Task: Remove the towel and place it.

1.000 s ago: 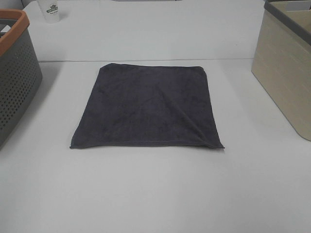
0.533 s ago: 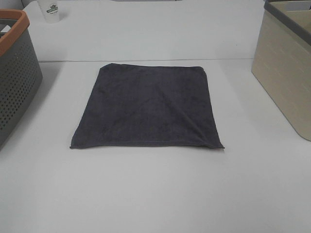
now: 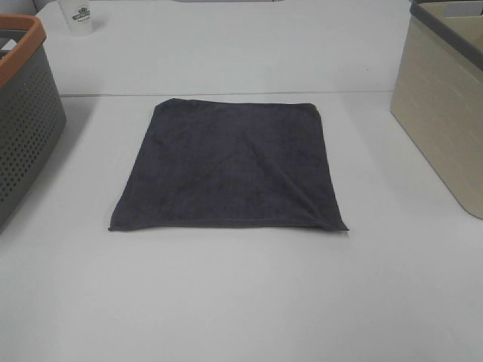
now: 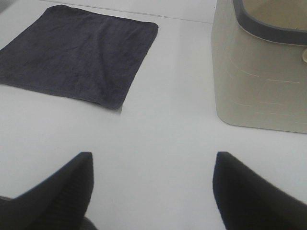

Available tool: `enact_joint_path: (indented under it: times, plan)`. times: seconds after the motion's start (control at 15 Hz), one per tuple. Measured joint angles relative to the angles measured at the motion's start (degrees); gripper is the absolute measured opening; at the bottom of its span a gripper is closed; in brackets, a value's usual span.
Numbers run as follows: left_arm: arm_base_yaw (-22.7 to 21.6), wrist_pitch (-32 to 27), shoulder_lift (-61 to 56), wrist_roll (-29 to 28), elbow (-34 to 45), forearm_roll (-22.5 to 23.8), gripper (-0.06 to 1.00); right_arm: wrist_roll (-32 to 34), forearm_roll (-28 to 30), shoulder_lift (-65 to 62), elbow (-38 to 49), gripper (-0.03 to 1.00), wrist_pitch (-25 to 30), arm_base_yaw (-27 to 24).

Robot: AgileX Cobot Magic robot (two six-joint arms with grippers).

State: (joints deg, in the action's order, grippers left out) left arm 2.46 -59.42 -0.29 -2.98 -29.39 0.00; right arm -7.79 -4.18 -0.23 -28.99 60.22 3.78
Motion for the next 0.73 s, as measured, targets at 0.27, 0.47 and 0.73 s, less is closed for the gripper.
enact_joint_path:
  times: [0.27, 0.47, 0.73]
  plan:
    - [0.00, 0.00, 0.00, -0.06, 0.00, 0.00, 0.76, 0.06, 0.00, 0.00, 0.00, 0.70, 0.00, 0.00]
    - [0.00, 0.00, 0.00, -0.23, 0.00, 0.00, 0.76, 0.06, 0.00, 0.00, 0.00, 0.70, 0.00, 0.00]
    - [0.00, 0.00, 0.00, -0.23, 0.00, 0.00, 0.76, 0.17, 0.00, 0.00, 0.00, 0.70, 0.00, 0.00]
